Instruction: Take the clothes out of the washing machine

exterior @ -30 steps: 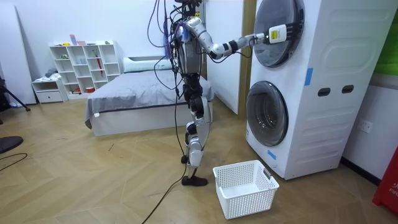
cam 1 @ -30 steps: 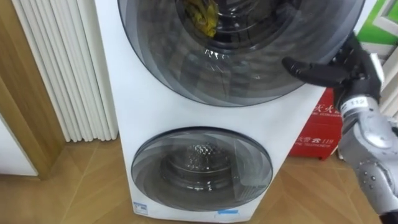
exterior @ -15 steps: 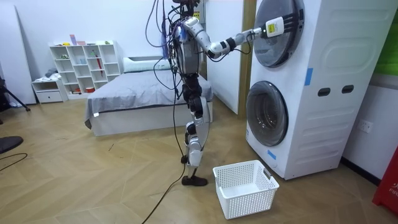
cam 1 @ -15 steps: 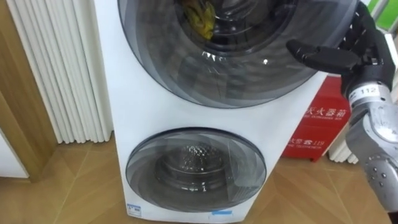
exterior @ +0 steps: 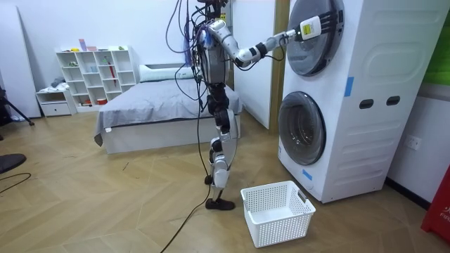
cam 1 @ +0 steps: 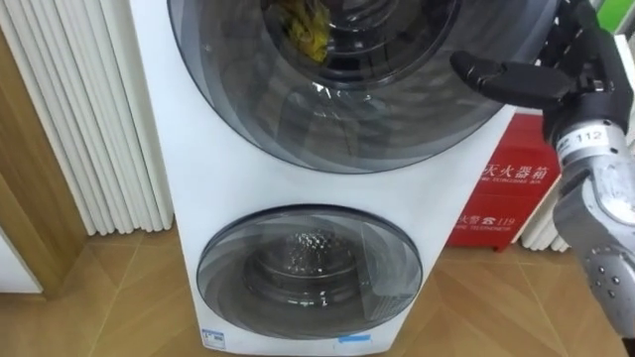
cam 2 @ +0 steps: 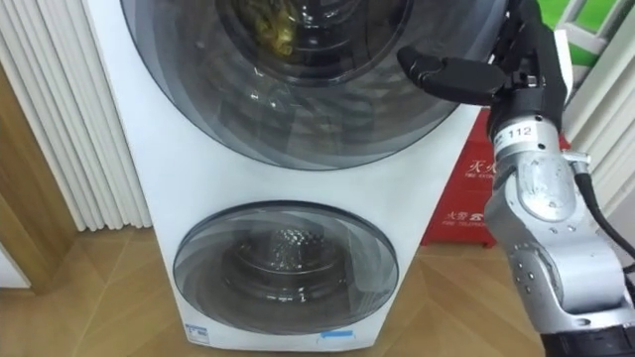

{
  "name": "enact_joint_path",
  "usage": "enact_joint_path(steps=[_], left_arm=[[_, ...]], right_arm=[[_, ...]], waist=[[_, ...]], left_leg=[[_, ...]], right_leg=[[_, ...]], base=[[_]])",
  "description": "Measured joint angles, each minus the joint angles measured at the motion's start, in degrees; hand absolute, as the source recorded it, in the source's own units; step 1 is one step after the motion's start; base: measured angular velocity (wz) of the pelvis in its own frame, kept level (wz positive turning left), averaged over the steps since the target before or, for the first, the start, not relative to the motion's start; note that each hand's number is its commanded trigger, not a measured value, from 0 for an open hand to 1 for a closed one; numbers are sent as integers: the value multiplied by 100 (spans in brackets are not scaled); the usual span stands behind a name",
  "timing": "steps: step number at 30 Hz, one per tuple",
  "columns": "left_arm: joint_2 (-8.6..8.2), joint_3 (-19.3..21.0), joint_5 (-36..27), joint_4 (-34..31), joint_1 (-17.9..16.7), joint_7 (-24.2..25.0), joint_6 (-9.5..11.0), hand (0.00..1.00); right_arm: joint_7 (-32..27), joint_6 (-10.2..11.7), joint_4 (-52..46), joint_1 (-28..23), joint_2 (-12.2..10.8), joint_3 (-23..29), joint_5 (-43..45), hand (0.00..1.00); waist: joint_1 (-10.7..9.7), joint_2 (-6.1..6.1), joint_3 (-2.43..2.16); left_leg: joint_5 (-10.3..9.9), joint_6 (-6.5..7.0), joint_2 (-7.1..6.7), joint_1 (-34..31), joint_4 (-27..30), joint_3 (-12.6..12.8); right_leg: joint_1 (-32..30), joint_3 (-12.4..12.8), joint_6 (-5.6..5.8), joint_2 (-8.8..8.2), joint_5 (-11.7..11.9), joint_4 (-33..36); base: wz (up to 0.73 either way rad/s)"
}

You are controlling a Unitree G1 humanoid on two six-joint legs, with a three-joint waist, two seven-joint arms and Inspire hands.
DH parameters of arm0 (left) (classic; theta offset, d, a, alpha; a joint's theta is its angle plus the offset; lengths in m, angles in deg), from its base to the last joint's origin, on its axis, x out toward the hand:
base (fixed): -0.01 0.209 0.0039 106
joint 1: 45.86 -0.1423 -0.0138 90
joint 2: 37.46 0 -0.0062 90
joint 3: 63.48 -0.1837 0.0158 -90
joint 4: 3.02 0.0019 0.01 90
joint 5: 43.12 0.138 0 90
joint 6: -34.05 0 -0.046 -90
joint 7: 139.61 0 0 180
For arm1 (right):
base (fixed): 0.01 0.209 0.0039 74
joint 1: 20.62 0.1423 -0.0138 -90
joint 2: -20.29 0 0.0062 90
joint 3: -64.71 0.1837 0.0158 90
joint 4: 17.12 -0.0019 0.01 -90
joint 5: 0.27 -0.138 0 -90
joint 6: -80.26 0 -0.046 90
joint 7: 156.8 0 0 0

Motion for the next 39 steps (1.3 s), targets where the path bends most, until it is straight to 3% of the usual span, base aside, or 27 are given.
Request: enact_joint_path(steps=[3,8,10,15,22,31,39], left_arm=[[4,-196,1,34,15,-52,15,0],[27,-312,3,93,70,-51,89,0],[42,-388,4,112,91,-68,88,0],[19,-632,1,159,100,-98,160,0],[-30,-722,-3,343,121,-98,190,0],[-64,-724,2,393,105,-41,393,0],[-59,-718,5,630,234,62,557,0]], right_arm=[[141,340,-202,-365,-39,-15,-17,0],[220,578,-603,-825,-46,-80,-35,0],[337,795,-669,-1065,-51,-142,4,0],[650,1049,-670,-1499,-168,-257,-11,0],[756,1066,-1217,-1970,-473,-232,-101,0],[1018,1066,-1701,-2306,-541,-224,-270,0],[1149,1057,-1800,-2385,-541,-189,-337,0]], waist=[[1,33,-1],[2,45,1],[2,71,14],[-2,106,-11],[-44,166,-33],[-194,193,-50],[-195,163,-45]], left_leg=[[0,0,0,31,-13,45],[-20,-24,45,46,-35,147],[-29,-41,93,54,-29,167],[-33,-50,116,97,-15,220],[-35,-52,117,64,-13,243],[-35,-53,119,45,-11,285],[-35,-53,124,56,-13,354]], right_leg=[[3,34,-1,1,1,1],[-14,127,-30,48,22,1],[-18,132,-56,91,43,-3],[-6,153,-71,109,53,-1],[-45,183,-71,113,53,-1],[-104,227,-75,118,55,2],[-150,268,-79,119,57,28]], base=[[-8],[-11],[-8],[-6],[-1],[-2],[-4]])
